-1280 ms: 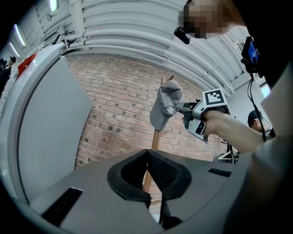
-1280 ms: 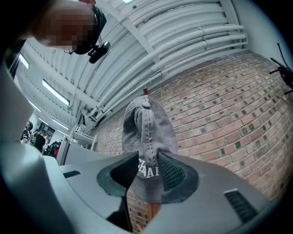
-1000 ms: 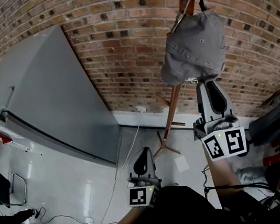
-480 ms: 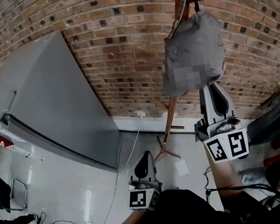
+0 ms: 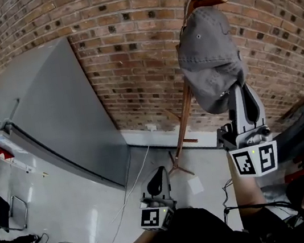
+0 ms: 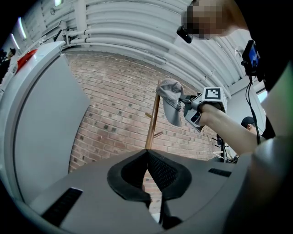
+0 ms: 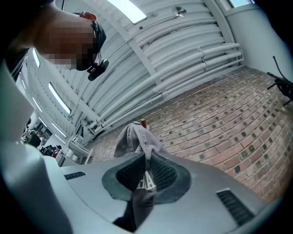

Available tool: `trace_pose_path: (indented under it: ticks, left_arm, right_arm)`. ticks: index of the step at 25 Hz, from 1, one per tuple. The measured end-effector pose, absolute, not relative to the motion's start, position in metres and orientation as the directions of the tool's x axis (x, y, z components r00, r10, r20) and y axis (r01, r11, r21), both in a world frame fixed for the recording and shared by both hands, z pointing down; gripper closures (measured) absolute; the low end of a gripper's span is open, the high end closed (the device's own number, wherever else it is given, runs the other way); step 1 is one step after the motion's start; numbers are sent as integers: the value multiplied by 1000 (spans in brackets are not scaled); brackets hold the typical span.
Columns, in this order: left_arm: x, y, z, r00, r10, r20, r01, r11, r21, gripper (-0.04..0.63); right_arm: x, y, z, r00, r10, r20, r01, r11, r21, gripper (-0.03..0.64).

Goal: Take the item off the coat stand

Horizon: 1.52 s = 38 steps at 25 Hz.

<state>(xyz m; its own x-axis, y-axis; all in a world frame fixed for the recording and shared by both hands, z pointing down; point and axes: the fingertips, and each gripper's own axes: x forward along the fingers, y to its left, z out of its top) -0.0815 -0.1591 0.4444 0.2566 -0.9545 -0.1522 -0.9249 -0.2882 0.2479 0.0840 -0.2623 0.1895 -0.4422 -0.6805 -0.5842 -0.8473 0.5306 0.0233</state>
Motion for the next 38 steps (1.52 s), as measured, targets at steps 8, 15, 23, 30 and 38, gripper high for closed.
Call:
trace_pose_path:
  ticks: [8, 15, 23, 30, 38]
  left_arm:
    - [-79, -153, 442, 256, -954, -158, -929, -288, 234, 579]
    - [-74, -148, 442, 274, -950, -153, -925, -303, 228, 580]
    - [-68, -144, 439, 278, -948, -154, -918, -309, 249, 579]
    - [-68, -143, 439, 282, -949, -144, -919, -310, 243, 579]
    - [-73, -144, 444, 286, -951, -117, -918, -307, 250, 579]
  right_arm:
    - [103, -243, 169, -382, -643, -663, -846, 532, -29, 569]
    - [113, -232, 159, -339, -629, -699, -846, 529, -66, 569]
    - [122, -219, 152, -309, -607, -732, -843, 531, -85, 569]
    - [125, -212, 145, -296, -599, -744, -848, 524, -85, 569]
    - [131, -194, 130, -266, -561, -784, -866, 496, -61, 569]
